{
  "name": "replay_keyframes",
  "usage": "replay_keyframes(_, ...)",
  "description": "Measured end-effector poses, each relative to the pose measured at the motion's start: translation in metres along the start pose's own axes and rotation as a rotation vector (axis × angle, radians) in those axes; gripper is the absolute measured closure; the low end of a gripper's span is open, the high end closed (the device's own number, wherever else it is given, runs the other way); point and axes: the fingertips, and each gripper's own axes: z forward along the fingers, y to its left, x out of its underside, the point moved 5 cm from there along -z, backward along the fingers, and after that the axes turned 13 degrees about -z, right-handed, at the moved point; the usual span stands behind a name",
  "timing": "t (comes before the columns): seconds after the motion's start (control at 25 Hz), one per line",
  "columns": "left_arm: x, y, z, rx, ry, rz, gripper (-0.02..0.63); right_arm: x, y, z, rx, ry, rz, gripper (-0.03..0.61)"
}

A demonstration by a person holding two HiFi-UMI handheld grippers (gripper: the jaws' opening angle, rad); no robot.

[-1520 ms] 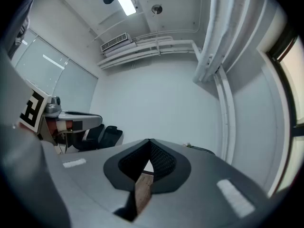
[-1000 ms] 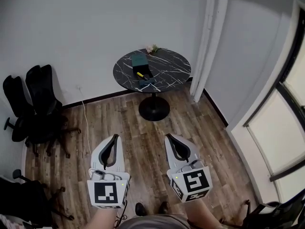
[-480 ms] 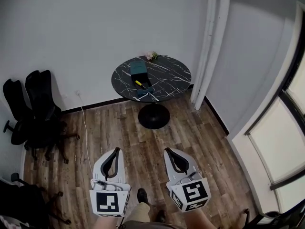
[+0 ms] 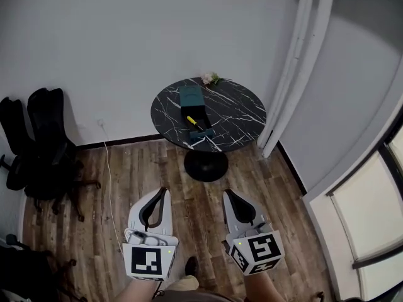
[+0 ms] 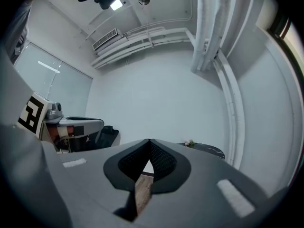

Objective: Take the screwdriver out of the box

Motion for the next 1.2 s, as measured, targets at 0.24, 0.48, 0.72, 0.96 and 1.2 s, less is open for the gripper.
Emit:
replay_keyframes(0.24,-0.009,0.045,0.057,0.021,-0.036,-0.003,0.614,-0.016,-0.007,0.074,-0.004,-0.006,-0.028,0.554)
replay_keyframes(0.48,-0.003,0.077,0.096,0.01,-0.042,-0.035,0.614,-0.023,-0.022,0.115,0.023,-0.003,-0.078,0.554)
replay_keyframes(0.72,0.001,0.098,0.129,-0.028,-0.016,-0.039,0.614,-0.02,-0.044,0.142,0.065,0.017,-0.116,0.554)
replay_keyframes(0.96,0.017,0.109,0.168,-0.058,0.02,-0.029,0.614,0.001,-0.076,0.18,0.058,0.043,-0.083,0.554)
replay_keyframes(1.2,0.033,0.121,0.221,-0.125,0.054,-0.009,0.614,0.024,-0.121,0.23,0.019,0.064,-0.051,0.554)
